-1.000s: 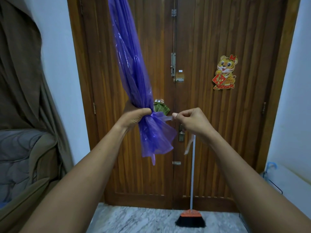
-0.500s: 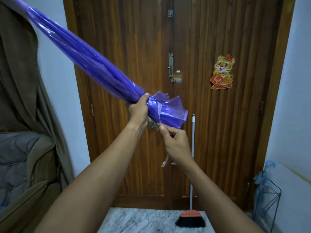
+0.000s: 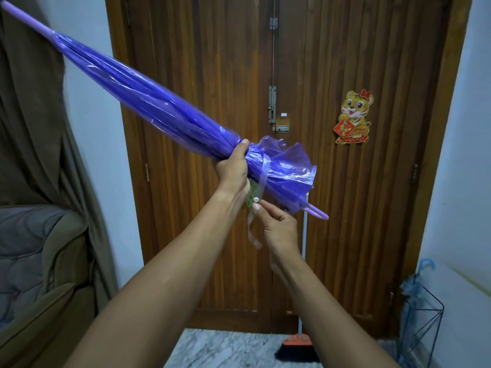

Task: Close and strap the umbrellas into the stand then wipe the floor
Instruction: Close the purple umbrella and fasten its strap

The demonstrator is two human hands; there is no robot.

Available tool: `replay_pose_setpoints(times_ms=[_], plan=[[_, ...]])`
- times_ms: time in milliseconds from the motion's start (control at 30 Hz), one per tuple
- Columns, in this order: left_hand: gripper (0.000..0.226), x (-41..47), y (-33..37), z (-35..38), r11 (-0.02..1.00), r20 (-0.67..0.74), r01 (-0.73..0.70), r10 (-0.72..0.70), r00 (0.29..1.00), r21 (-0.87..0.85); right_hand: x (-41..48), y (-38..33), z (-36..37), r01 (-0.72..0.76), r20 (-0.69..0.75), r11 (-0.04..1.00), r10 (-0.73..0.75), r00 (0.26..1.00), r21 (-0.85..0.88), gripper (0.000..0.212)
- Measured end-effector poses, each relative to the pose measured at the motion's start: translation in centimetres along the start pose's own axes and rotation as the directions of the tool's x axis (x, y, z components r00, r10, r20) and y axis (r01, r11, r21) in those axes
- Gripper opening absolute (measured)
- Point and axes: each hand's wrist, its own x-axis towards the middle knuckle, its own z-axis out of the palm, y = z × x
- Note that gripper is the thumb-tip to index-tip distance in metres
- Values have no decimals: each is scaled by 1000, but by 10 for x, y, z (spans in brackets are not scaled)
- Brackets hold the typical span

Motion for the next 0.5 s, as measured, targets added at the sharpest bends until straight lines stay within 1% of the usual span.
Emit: replay_pose_setpoints(times_ms=[67, 133, 200, 233, 300, 333, 433, 500], plan=[[28, -2, -3, 3, 1000, 9, 8, -8, 1000, -20, 3, 2, 0, 31, -58, 999, -32, 998, -16, 16], [29, -6, -5, 5, 1000, 11, 13, -13, 1000, -27, 8, 1, 0, 20, -117, 1000, -19, 993, 6, 14], [33, -9, -9, 6, 999, 12, 35, -34, 999, -25, 14, 1, -1, -88, -183, 994, 98, 978, 63, 11], [37, -11, -10, 7, 998, 12, 51, -51, 999, -22, 15, -1, 0, -152, -208, 982, 173, 963, 113, 14], [42, -16, -13, 9, 997, 22, 77, -76, 997, -26, 21, -3, 1, -197, -202, 955, 242, 949, 222, 27], [39, -20, -13, 10, 995, 24, 92, -91, 996, -28, 23, -5, 2, -188, -194, 950, 239, 951, 248, 28], [11, -26, -11, 14, 994, 35, 111, -111, 993, -12, 23, -13, 6, -168, -167, 934, 229, 959, 314, 27], [13, -29, -8, 16, 994, 16, 107, -107, 994, -16, 24, -13, 6, -127, -154, 928, 190, 970, 349, 22]])
